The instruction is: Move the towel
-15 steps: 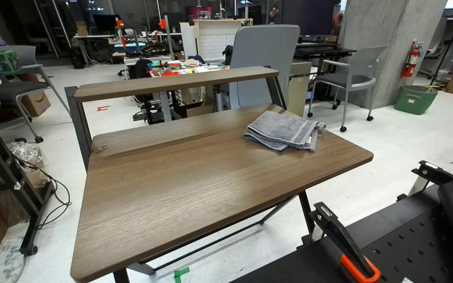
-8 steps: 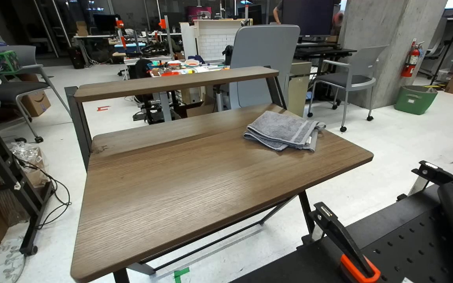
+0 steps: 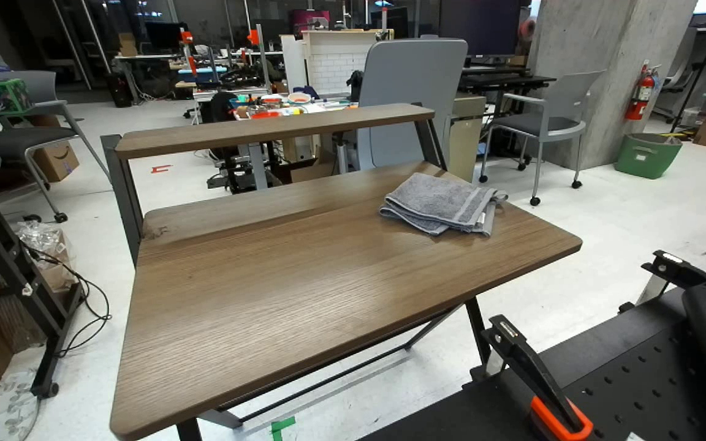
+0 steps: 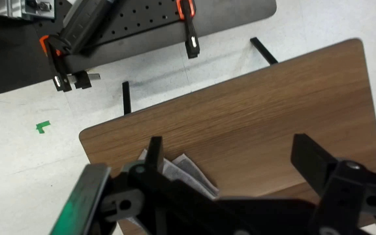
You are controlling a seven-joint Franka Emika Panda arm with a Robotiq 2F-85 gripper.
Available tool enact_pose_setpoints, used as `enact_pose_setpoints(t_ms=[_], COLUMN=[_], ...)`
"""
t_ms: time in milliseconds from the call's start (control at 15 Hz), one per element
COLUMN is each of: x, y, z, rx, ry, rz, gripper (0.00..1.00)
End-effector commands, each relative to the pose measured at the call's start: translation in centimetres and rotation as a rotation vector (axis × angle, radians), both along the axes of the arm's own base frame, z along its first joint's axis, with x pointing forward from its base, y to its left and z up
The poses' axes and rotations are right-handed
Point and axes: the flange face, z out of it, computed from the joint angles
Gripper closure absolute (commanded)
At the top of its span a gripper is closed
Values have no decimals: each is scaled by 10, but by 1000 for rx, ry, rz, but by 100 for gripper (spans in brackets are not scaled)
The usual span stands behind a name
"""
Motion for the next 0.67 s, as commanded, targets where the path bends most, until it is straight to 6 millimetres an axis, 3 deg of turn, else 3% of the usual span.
enact_pose_setpoints(t_ms=[0, 267, 600], x=[50, 95, 142], y=[-30, -62, -83], z=[-44, -96, -155], rx=[-6, 2, -16], ry=[-52, -86, -119], rz=[-135, -309, -513], gripper=[0, 0, 0])
